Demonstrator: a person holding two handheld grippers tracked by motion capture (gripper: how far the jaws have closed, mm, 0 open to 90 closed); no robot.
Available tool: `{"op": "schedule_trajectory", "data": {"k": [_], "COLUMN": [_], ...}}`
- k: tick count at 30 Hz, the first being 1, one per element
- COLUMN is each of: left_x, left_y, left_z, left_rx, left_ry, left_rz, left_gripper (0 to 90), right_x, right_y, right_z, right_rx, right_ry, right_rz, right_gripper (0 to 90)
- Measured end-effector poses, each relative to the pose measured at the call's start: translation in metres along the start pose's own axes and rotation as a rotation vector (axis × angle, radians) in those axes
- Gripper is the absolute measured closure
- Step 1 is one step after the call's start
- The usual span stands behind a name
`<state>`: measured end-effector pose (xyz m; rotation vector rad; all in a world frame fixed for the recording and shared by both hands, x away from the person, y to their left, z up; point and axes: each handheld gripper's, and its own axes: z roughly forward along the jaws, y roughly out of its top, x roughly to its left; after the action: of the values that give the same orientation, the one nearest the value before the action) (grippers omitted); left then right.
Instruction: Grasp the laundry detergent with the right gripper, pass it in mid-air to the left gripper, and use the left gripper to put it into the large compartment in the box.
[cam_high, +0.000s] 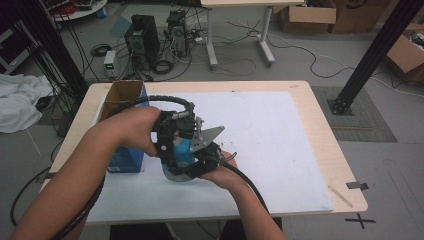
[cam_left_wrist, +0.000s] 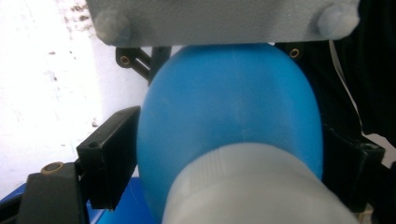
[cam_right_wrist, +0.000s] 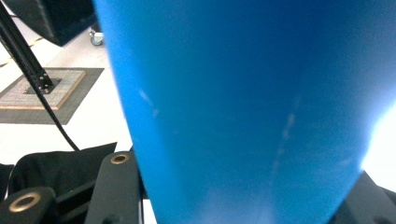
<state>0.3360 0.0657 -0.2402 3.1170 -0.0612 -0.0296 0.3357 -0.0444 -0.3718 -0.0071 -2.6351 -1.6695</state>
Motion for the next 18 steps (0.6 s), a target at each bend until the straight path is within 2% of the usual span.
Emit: {"op": "schedule_trajectory", "data": {"k": [3,7,18], "left_x": [-0.0006,-0.0012,-0.0011], "left_y": [0.0009,0.0021,0.0029], "left_z": [-0.001,-0.0015,-0.0029], "left_rx": [0.009,0.01,0.01], "left_ry": [0.017,0.02,0.041], "left_rz": [-0.001,0.004,-0.008], "left_gripper": [22.5,28.0,32.0], "right_x": [-0.0008,-0.0005,-0.0011], "right_y": [-0.0005,-0.0004,-0.0001], "right_z": [-0.0006,-0.0017,-0.0027], "right_rx": [0.004,-0.005,-0.01], "right_ry": [-0.006,-0.005,-0.008], "right_rz": [-0.002,0.007,-0.008], "right_gripper": [47.3,47.3,47.4]}}
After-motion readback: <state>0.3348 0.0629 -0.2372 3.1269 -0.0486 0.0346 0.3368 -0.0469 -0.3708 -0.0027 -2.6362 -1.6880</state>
